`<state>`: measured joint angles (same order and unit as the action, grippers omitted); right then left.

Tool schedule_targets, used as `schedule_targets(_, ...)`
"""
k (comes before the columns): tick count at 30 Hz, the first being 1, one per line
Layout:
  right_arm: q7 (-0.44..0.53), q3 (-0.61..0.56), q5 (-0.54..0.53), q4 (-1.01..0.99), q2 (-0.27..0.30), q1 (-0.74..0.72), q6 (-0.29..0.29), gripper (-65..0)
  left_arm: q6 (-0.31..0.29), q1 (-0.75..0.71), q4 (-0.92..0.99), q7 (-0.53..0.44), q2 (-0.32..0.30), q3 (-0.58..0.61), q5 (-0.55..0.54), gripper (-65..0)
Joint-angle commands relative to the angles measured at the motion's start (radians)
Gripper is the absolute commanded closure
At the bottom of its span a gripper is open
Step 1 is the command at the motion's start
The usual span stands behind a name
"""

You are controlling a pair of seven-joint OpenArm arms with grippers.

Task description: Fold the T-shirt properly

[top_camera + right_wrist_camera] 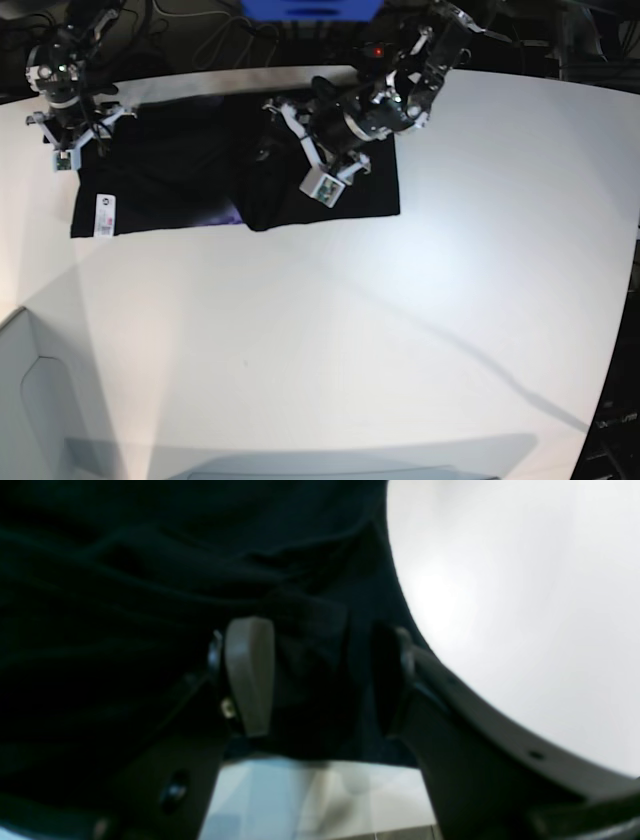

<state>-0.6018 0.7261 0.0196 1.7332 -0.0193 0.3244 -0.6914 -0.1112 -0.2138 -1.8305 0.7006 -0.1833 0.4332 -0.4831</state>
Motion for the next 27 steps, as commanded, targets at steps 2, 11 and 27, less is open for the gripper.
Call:
schedule_targets(2, 0.016, 0.003, -0.013, 0.015, 0.008, -0.005, -0.007, -31.7, -0.014, 0.011, -0.082, -0.028, 0.0, -0.006, -0.015, -43.4)
schedule_targets(11, 0.016, 0.002, -0.013, 0.015, 0.006, -0.026, -0.007, -31.7, -0.012, -0.016, -0.154, -0.02, -0.071, -0.126, -0.015, -43.4)
schedule_targets(27, 0.016, 0.014, -0.014, 0.227, -0.067, -0.06, -0.007, -32.3, -0.014, -0.131, -0.081, -0.019, -0.095, -0.656, -0.016, -43.4)
